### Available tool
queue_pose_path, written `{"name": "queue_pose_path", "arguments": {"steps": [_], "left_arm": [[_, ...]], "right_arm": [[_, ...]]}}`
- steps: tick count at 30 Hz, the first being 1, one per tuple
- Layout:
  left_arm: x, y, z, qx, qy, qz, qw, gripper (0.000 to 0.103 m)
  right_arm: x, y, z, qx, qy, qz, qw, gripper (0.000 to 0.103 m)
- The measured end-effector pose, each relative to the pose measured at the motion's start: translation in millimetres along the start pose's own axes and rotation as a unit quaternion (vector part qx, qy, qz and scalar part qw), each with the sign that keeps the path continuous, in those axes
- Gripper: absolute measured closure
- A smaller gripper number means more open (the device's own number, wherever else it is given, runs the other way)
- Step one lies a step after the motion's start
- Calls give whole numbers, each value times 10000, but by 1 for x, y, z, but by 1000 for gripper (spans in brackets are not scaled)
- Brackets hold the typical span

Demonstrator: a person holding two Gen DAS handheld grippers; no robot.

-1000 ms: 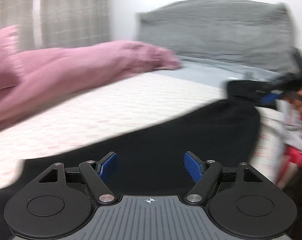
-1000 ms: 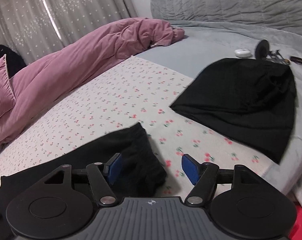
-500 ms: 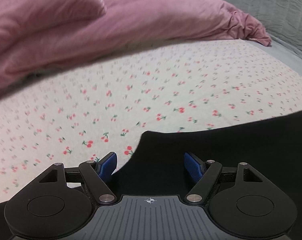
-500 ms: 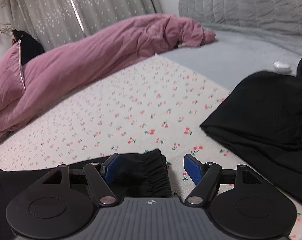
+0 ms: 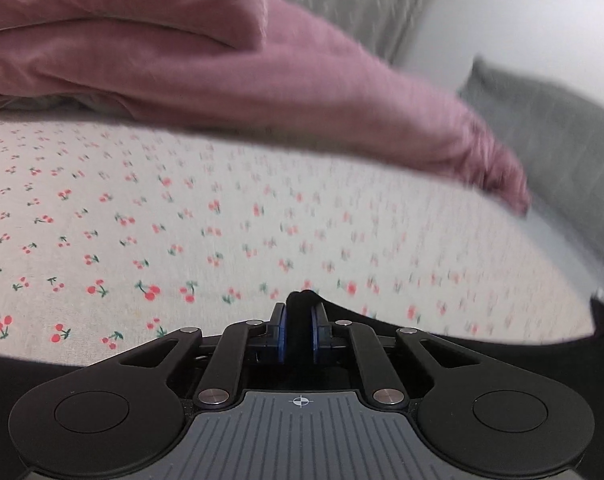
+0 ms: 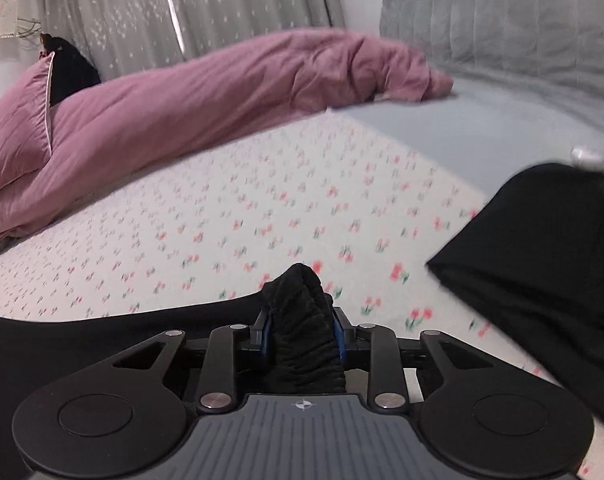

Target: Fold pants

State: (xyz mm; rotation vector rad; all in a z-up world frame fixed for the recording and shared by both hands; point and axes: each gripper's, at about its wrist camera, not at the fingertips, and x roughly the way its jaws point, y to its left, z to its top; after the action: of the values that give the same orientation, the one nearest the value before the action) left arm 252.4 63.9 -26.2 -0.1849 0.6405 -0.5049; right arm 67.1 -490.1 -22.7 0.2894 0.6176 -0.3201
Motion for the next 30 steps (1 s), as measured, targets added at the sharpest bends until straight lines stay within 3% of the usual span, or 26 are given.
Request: {"name": "queue_pose_path", "arguments": {"steps": [3,5,7,9,10,11,13,15,19,23,27,30], "left_arm": [[23,1,-9,199,282,308,9989,90],[26,-1,-14,294,198,429,9984,84],[21,-3,-10,231,199,519,9982,81],[12,-7,-8,261,168,755,9967,72],[7,-13,-8,344,150,941,9949,63],[2,-20,-9,467,128,1024,9936,58],[-10,-40,-10,775,91,887,9930,53],[-20,-63,-16,979,115,670,9929,50],[-30,-117,-31,1299,285,65,9911,45],[-33,-164,-63,1876,437,-338,9807,38],[-28,-171,-100,2319,762,-378,9690,38],[-40,-151,-113,2348,633,-330,9694,34]], "right_arm": [[20,1,-7,-188,191,-221,9994,76],[17,4,-6,-239,171,-326,9990,74],[11,4,-6,-79,130,-437,9989,67],[-1,10,-6,-148,-39,-653,9977,55],[-8,14,-6,-258,-162,-739,9968,49],[-17,20,-5,-383,-308,-838,9953,48],[-31,32,-5,-546,-530,-843,9935,44],[-40,49,-7,-694,-585,-592,9941,43],[-46,91,-19,-1296,-386,-11,9908,42],[-38,116,-31,-1671,-34,550,9844,42],[-25,109,-38,-1751,351,451,9829,42],[-20,90,-40,-1689,493,190,9842,42]]}}
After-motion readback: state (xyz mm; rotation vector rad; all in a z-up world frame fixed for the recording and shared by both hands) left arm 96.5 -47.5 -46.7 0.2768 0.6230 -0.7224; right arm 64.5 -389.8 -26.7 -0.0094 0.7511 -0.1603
